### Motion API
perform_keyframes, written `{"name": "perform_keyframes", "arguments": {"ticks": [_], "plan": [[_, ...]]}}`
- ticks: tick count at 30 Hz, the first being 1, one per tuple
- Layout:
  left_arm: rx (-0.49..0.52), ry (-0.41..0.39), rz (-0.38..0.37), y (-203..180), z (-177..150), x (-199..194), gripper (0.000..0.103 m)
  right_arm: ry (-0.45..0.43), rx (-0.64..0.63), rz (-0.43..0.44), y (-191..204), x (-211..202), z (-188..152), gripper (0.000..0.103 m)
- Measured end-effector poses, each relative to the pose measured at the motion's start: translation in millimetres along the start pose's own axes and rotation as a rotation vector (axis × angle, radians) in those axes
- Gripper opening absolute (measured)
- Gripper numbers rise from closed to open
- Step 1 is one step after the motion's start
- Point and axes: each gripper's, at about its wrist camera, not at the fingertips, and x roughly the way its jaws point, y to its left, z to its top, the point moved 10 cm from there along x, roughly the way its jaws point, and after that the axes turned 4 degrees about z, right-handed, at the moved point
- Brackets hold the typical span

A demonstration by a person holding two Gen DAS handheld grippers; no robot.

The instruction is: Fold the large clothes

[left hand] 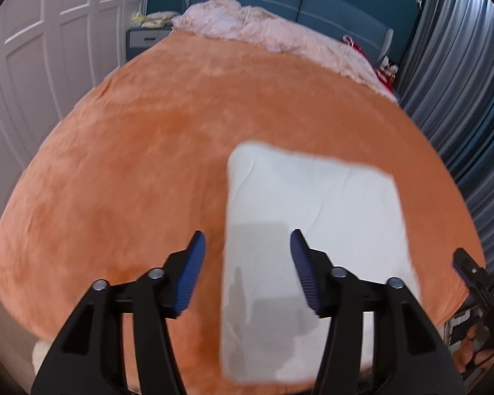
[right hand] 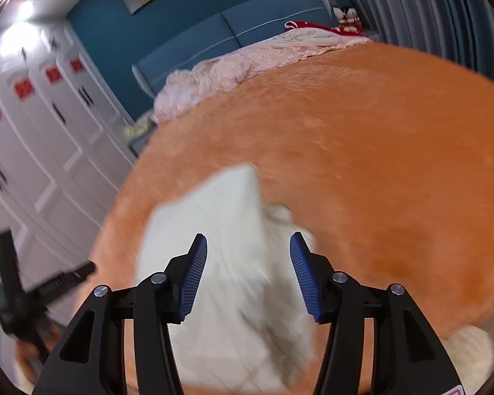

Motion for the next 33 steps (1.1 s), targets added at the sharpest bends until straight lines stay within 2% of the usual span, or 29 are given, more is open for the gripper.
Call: {"name": "perform_keyframes", "arguments": {"ticks": [3,6,11,12,14,17,20,25,33], "plan": [[-0.013,-0.010,-0.003,-17.4,30.9,18.5,0.054,0.011,0.060,0.010,7.7,38.7,19.0,0.053],[-0.043,0.014,-0.010,-30.6,49.2,48.1,0.054,0.029,0.092,-0.017,7.9,79.1,23.3,0.053],[-0.018,0.067,0.011,-47.8,54.5,97.3,0.054,0.110,0.095,-0.074,-4.0,134.1,9.9,0.055],[-0.009,0.085,0.028,-50.7,51.9,112.6,0.054,0.124,0.092,-0.076,-8.1,140.7,6.2,0.052],[-0.002,0.107,0.039,-52.8,45.7,133.3,0.054,0.121,0.048,-0.062,-8.3,149.7,2.1,0.022],[0.018,0.105,0.081,-52.1,38.2,154.3,0.054,0.080,-0.042,-0.085,-9.4,152.8,7.8,0.012],[0.029,0.098,0.120,-48.5,25.7,173.1,0.054,0.097,-0.060,-0.082,-14.2,170.3,7.2,0.012],[-0.024,0.095,0.117,-39.3,16.9,194.7,0.056,0.136,-0.070,-0.089,-27.5,198.0,-2.3,0.012],[-0.025,0.085,0.137,-38.0,9.7,216.4,0.059,0.181,-0.042,-0.076,-38.7,221.1,-15.7,0.014]]}}
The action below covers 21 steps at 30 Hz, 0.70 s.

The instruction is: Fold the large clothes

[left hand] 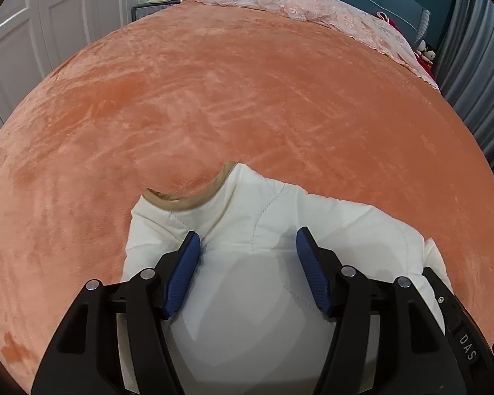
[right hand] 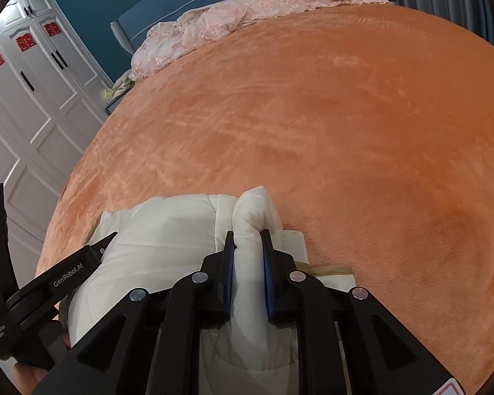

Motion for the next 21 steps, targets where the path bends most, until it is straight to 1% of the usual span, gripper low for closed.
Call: {"name": "perform_keyframes", "arguments": {"ticks": [5,17,21], "plan": [[0.021,-0.016,0.038,-2.4,-0.2,5.1,0.059,0.013,-0.006,-0.010,-0.5,10.7,-1.6,0.015],[0.045,-0.045,0.082,-4.5,-1.4,10.6,0.059,0.002,-0.041,-0.058,0.9,17.6,-2.5,0.016],[0.050,-0.044,0.093,-4.3,-1.3,11.7,0.059,0.000,-0.049,-0.077,1.0,19.0,-1.8,0.016]]}}
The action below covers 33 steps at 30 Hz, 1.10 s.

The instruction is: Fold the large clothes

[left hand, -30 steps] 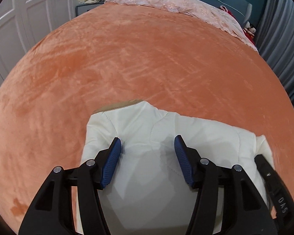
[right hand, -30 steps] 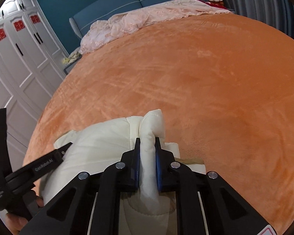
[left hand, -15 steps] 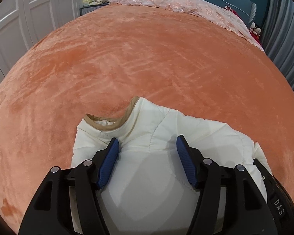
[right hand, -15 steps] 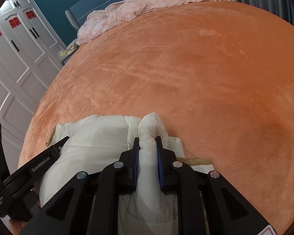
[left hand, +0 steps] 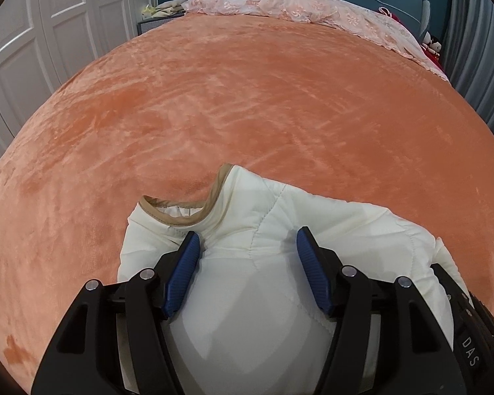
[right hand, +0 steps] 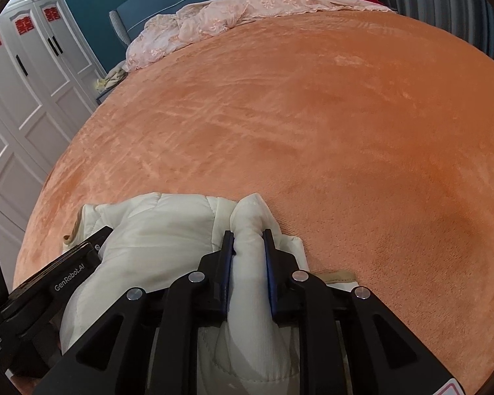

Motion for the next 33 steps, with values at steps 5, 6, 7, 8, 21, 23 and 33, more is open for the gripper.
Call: {"name": "perform_keyframes", "arguments": {"ticks": [5,6,7,8,21,23,33], "plan": [[-0.009,0.054,-0.037,2.4,1.5,-4.2,0.060,0.021,0.063,0.052,-3.8,-15.5,4.7,0.020],[-0.011,0.079,-0.062,5.6,0.8,-11.4,0.060,0.024,0.090,0.061,-4.9,-27.0,5.4,0.025],[-0.010,0.090,-0.080,8.7,-0.4,-20.3,0.061,0.020,0.112,0.074,-5.5,-42.1,5.1,0.027],[-0.003,0.087,-0.096,12.2,-1.8,-31.9,0.063,0.005,0.124,0.100,-5.2,-65.7,1.7,0.031],[-0.020,0.102,-0.143,50.1,-90.3,-122.5,0.073,-0.028,0.021,0.150,4.5,-159.1,-64.2,0.016],[-0.013,0.106,-0.140,50.2,-90.5,-122.4,0.073,-0.063,-0.028,0.117,10.1,-167.3,-61.3,0.015],[0.036,0.061,-0.074,45.4,-97.9,-115.1,0.077,0.027,-0.052,0.020,-9.8,-121.9,-86.5,0.017]]}}
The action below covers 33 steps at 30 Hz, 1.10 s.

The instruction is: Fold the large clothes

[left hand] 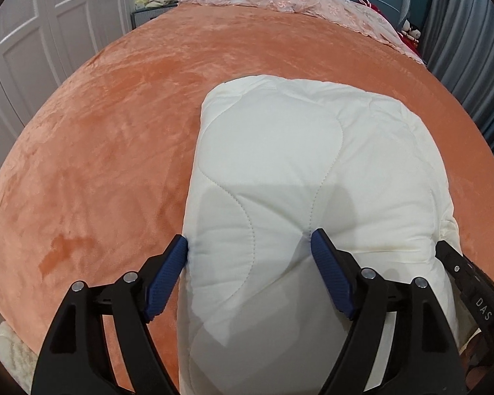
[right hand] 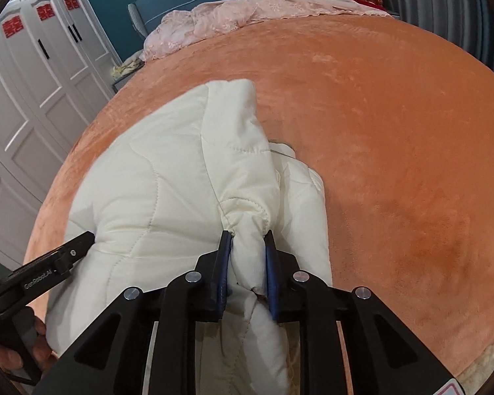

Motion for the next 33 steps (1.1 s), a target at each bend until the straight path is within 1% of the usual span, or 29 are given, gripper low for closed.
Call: {"name": "perform_keyframes", "arguments": {"ticks": [8,11,12,13,14,15,16,17,18,19,21,22,25,27,28,30,33], "plan": [[0.001,-0.024,0.024,-0.8,-1.4,7.8,0.081,-0.020,-0.017,-0.019,-2.7,11.8,-4.6,0.020],[0.002,-0.032,0.034,0.6,-1.8,7.7,0.082,-0.034,-0.015,-0.012,-2.7,11.6,-2.7,0.021],[-0.003,-0.032,0.035,1.4,-1.8,7.3,0.084,-0.035,-0.007,-0.006,-3.3,9.4,-2.9,0.021],[-0.011,-0.029,0.032,3.1,-1.6,6.9,0.087,-0.035,0.007,0.002,-3.9,5.7,-1.7,0.026],[-0.024,-0.020,0.016,5.4,-0.8,5.9,0.088,-0.038,0.032,0.013,-5.3,-2.7,1.0,0.034],[-0.050,0.001,-0.017,9.8,-0.4,3.6,0.090,-0.043,0.055,0.018,-7.1,-13.2,3.5,0.042],[-0.084,0.032,-0.064,15.0,-1.0,0.9,0.093,-0.045,0.067,0.019,-8.0,-20.9,4.4,0.045],[-0.113,0.057,-0.100,18.7,-2.3,-1.2,0.093,-0.042,0.077,0.020,-9.9,-30.8,4.5,0.054],[-0.163,0.095,-0.157,26.1,-6.0,-4.8,0.093,-0.039,0.085,0.021,-12.5,-38.4,3.3,0.059],[-0.197,0.117,-0.196,31.6,-8.9,-7.1,0.093,-0.032,0.098,0.026,-15.9,-44.4,0.7,0.068],[-0.261,0.165,-0.272,42.6,-18.2,-11.2,0.096,0.010,0.164,0.077,-25.1,-51.3,-12.1,0.073],[-0.283,0.182,-0.308,44.7,-22.9,-12.4,0.096,0.028,0.191,0.099,-27.1,-51.1,-17.1,0.074],[-0.345,0.251,-0.416,47.2,-40.6,-9.0,0.097,0.111,0.325,0.210,-34.3,-41.8,-39.2,0.075],[-0.367,0.275,-0.457,43.0,-46.7,-7.8,0.097,0.161,0.402,0.287,-31.4,-33.0,-49.9,0.076],[-0.368,0.278,-0.477,39.3,-47.4,-7.8,0.098,0.179,0.430,0.324,-28.4,-28.4,-52.9,0.076],[-0.349,0.279,-0.502,28.8,-47.4,-8.1,0.098,0.197,0.443,0.364,-22.0,-22.0,-56.1,0.079],[-0.289,0.261,-0.504,10.7,-45.0,-8.1,0.098,0.195,0.454,0.382,-17.1,-12.9,-56.2,0.086]]}}
